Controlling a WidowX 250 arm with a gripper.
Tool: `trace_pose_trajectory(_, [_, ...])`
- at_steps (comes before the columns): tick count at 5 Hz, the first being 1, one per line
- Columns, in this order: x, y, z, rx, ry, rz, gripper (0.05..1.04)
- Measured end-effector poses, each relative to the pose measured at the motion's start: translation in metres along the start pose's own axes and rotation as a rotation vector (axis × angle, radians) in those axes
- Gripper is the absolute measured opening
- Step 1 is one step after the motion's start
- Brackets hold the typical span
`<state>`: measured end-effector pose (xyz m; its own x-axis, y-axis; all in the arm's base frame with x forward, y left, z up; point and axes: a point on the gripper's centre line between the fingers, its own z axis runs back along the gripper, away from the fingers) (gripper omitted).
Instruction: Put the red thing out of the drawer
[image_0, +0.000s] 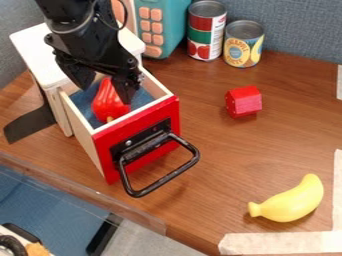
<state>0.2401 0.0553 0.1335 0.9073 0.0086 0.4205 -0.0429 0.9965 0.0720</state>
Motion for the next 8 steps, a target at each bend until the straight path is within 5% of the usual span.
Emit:
trace_pose_trajectory(2, [0.007, 0.019, -0.009, 0.060, -0.047, 0.118, 1.001])
trace_pose_trajectory(4, [0.006, 0.032, -0.024, 0.104, -0.028, 0.243, 1.000])
trace_pose_trajectory(8, [0.005, 0.035, -0.042, 0.129, -0.008, 0.296, 1.001])
